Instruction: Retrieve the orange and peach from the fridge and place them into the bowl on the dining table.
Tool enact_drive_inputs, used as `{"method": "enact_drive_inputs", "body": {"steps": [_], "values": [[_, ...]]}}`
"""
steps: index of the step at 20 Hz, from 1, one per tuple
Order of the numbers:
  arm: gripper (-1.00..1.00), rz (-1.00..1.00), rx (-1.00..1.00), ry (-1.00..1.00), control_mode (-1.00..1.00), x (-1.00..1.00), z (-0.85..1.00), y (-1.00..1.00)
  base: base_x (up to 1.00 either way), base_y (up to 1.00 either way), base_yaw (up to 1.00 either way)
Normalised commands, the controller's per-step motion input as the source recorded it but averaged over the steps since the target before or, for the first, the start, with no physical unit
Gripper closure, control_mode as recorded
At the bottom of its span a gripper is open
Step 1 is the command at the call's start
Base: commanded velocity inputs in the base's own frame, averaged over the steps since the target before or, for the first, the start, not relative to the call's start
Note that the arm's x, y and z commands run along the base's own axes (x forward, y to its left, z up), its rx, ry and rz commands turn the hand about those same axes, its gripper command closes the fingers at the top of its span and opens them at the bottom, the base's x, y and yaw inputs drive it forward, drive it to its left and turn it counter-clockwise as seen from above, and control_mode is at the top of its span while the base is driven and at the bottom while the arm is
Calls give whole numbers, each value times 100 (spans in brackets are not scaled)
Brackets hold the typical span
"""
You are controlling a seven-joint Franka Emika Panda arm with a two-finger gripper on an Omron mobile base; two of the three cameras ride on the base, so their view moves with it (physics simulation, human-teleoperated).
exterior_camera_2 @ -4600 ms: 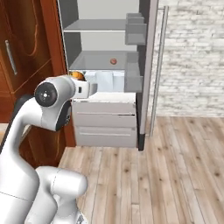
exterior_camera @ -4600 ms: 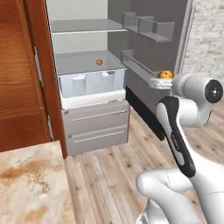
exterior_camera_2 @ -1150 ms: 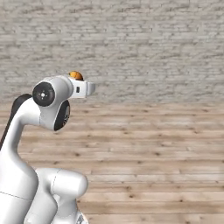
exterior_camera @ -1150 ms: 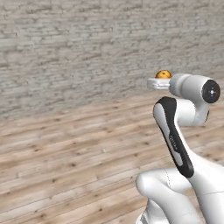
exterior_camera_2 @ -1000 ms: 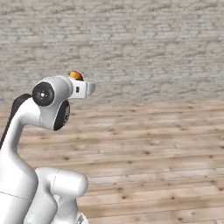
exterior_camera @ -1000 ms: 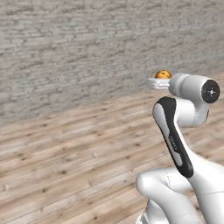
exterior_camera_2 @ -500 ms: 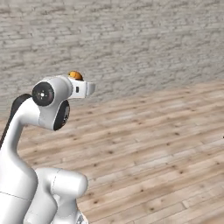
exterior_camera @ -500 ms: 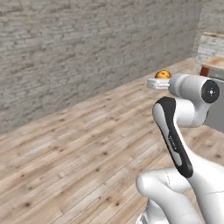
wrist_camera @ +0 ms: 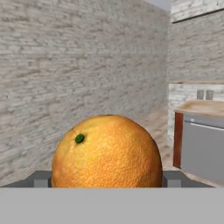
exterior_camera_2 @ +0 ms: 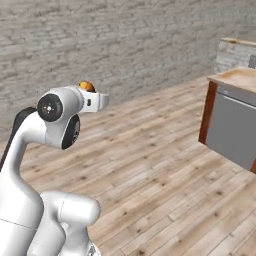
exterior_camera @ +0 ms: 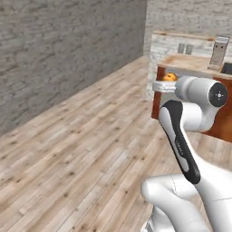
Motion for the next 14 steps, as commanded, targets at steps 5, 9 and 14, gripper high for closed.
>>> {"method": "enact_drive_inputs", "body": {"steps": [5,9,14], "values": [[100,0,0,0,100,0,0,0,37,-10,-46],[100,0,0,0,100,0,0,0,37,-2,-47],[100,0,0,0,100,0,0,0,32,0,-45]]}}
